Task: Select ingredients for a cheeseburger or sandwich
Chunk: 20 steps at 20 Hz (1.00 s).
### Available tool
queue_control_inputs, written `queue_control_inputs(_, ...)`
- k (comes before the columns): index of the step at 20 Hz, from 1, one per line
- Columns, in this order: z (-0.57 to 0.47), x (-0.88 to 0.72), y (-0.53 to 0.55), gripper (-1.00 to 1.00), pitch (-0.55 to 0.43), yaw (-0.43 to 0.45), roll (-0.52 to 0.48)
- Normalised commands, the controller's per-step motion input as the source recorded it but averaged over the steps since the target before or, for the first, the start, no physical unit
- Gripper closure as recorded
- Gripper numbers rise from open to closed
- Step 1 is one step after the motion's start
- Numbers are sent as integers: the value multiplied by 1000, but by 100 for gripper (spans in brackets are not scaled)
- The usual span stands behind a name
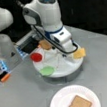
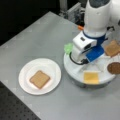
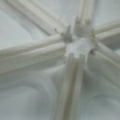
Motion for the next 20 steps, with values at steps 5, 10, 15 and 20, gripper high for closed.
queue_control_inputs(5, 187, 52, -59, -100, 157, -126, 11)
queue_control_inputs(10, 112, -109, -128, -100, 132, -523, 97)
queue_control_inputs(15, 84, -192, -112, -100, 59, -936, 136)
queue_control_inputs(20, 90, -121, -56, -100, -3, -750, 100)
